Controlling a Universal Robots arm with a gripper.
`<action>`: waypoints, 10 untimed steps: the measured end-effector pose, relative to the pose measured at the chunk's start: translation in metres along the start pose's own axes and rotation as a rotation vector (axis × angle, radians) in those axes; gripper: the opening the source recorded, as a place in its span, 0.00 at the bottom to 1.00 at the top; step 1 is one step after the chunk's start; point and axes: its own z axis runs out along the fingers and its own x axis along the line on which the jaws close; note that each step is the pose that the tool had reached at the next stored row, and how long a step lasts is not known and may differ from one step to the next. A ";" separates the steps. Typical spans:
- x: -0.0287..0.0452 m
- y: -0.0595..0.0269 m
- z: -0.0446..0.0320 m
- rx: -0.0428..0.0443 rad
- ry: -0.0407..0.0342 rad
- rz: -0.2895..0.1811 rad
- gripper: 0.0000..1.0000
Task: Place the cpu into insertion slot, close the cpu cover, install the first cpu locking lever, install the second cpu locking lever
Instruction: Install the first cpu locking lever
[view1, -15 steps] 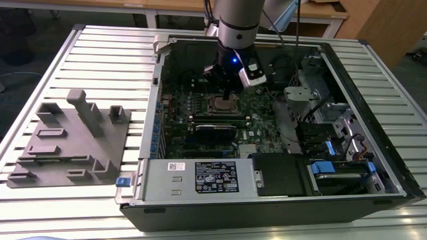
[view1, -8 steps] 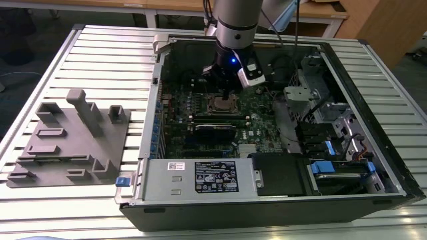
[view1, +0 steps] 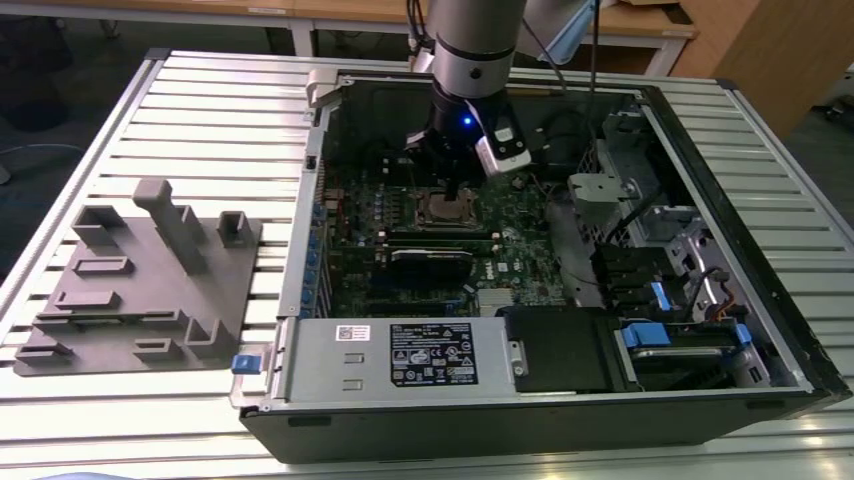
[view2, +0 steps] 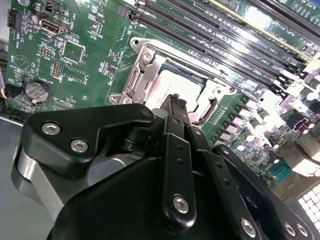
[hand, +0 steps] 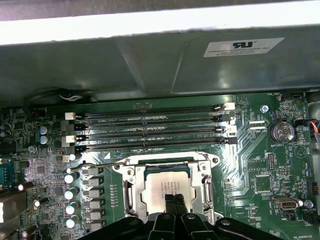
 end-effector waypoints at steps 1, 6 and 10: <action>0.0000 0.0000 -0.0001 0.0000 0.0000 0.000 0.11; 0.0000 0.0000 -0.0004 0.0002 0.0000 0.000 0.11; 0.0000 0.0000 -0.0007 0.0001 0.0000 0.000 0.11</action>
